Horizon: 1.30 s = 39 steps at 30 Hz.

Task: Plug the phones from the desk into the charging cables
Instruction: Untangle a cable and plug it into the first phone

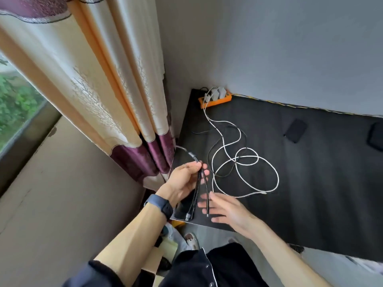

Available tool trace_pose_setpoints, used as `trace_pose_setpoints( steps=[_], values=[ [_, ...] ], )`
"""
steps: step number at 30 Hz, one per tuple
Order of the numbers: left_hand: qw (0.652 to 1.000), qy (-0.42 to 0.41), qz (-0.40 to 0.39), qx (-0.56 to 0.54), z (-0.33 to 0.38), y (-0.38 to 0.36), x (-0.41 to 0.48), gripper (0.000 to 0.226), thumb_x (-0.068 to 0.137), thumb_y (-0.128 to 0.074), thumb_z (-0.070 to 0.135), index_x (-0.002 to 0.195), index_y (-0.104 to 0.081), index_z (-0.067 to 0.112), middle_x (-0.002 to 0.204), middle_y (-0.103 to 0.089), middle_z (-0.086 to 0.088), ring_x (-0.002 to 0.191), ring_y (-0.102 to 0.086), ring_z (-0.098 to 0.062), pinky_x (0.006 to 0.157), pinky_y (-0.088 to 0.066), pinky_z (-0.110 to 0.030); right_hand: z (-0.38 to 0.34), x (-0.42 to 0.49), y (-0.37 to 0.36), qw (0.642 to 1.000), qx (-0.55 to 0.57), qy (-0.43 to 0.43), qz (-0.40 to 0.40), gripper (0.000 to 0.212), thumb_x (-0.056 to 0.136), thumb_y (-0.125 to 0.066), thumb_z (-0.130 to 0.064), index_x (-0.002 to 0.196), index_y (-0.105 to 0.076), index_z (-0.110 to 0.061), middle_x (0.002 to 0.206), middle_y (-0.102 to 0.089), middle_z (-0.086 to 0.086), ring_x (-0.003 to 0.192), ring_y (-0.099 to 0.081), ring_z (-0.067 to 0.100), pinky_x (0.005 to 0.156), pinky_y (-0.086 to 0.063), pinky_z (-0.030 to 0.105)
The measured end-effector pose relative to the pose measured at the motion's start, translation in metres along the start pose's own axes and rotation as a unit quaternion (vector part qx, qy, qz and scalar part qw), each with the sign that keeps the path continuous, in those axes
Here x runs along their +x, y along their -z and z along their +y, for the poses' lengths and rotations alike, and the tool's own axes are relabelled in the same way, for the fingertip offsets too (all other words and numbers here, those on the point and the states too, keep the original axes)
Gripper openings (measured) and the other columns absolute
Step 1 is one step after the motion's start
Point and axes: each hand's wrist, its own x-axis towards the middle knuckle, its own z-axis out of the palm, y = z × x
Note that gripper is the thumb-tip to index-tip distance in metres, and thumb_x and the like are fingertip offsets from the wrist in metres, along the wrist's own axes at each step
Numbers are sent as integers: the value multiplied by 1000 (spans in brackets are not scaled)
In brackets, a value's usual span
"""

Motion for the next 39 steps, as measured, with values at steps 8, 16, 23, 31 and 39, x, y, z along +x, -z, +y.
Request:
trace_pose_setpoints(
  steps=[8,16,23,31,39],
  values=[
    [978,19,-26,207,-35,-43,-1,5,95,-64,17,93,-65,13,97,-73,-10,76,-65,-14,64,-47,-21,20,-23,22,995,21,59,82,23,99,-61,-28,105,-67,-8,82,-68,1,67,-60,14,60,-45,21],
    [929,40,2,369,-50,-101,-14,10,94,-60,21,87,-56,16,95,-78,-2,62,-70,-4,49,-31,-21,56,-51,58,986,-64,84,132,30,103,-50,-35,90,-68,-14,69,-56,-2,62,-55,13,57,-42,22],
    [784,73,83,611,-89,-57,-35,17,85,-56,31,91,-58,17,91,-72,-4,90,-69,-29,62,-43,-28,65,-92,94,929,-291,131,190,26,102,-47,-38,94,-64,-20,70,-65,-3,56,-53,9,57,-43,23],
    [663,-240,-10,709,-133,-54,-77,36,88,-55,46,117,-71,32,111,-74,11,108,-65,-14,98,-48,-38,42,-101,111,925,-314,186,107,10,88,-68,-39,94,-75,-34,81,-75,-17,77,-67,0,74,-51,22],
    [887,-173,50,425,-158,-45,-110,23,87,-67,47,97,-76,28,89,-79,4,79,-71,-12,88,-57,-44,53,-99,80,977,48,190,79,38,84,-78,-11,118,-63,-17,85,-73,11,66,-67,18,70,-56,35]
  ],
)
